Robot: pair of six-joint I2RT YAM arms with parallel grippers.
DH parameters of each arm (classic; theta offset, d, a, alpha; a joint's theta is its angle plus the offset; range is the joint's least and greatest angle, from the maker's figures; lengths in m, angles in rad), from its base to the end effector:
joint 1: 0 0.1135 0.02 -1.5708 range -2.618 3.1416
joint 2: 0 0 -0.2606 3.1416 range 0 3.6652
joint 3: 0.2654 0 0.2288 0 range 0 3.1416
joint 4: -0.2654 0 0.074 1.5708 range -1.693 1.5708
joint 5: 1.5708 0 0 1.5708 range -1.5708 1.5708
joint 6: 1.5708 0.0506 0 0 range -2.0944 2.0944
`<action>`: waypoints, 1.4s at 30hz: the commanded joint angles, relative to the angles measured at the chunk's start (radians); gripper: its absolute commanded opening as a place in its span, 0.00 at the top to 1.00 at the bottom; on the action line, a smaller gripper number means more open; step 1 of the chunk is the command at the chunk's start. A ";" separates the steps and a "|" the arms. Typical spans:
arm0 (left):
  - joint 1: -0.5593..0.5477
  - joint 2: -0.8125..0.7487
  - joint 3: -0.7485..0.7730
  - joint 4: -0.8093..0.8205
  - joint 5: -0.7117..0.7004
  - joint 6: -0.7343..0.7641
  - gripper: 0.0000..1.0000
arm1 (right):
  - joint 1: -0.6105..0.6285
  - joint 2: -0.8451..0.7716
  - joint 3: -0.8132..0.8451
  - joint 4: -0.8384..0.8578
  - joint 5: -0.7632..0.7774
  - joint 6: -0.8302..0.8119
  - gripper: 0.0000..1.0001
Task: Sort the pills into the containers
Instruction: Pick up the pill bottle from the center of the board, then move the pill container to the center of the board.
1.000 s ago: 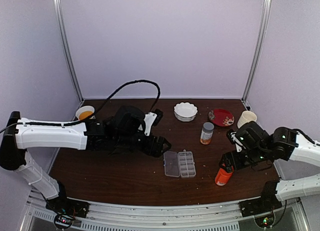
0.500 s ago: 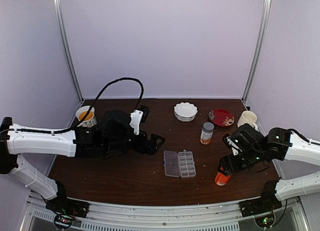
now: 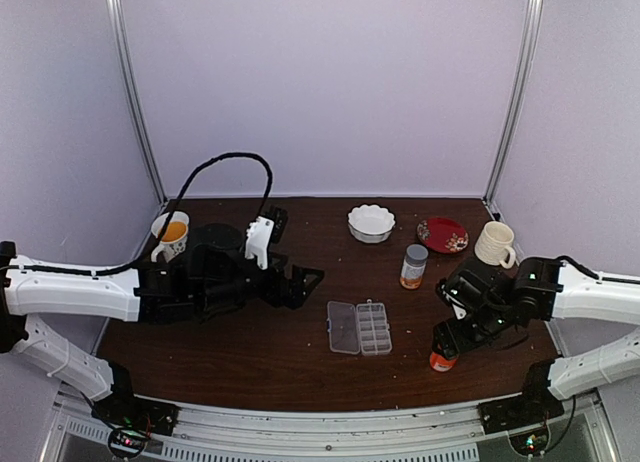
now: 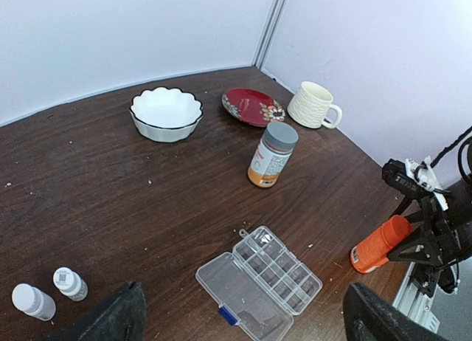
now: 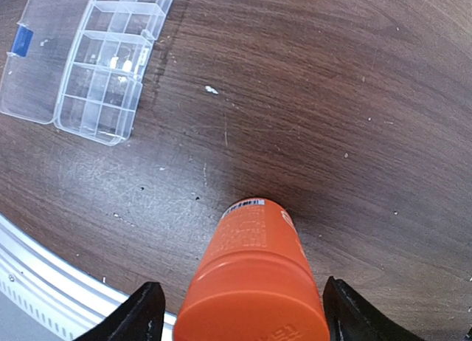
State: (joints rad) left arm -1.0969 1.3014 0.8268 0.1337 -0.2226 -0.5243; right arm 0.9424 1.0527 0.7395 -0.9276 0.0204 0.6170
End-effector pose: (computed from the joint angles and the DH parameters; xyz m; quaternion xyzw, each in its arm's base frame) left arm 0.1426 -0.2536 0.2759 0.1678 0.7968 -0.3530 0.4608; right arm 0.0948 0.1287 0.2111 -0.1581 0.9736 0.1083 0.1239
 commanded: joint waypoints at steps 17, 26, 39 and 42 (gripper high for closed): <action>0.107 0.271 0.169 -0.201 0.185 -0.204 0.11 | 0.021 -0.023 0.041 0.029 0.094 0.014 0.58; 0.140 0.553 0.429 -0.407 0.369 -0.185 0.30 | 0.021 0.012 0.065 0.066 0.067 -0.023 0.59; 0.167 0.692 0.508 -0.473 0.344 -0.231 0.41 | 0.033 0.064 0.112 0.108 0.017 -0.076 0.60; 0.168 0.710 0.522 -0.479 0.350 -0.237 0.46 | 0.033 0.073 0.115 0.119 0.017 -0.076 0.60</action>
State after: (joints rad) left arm -0.9325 1.9923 1.3041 -0.3389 0.1123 -0.7509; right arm 0.9699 1.1152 0.8246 -0.8391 0.0360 0.5526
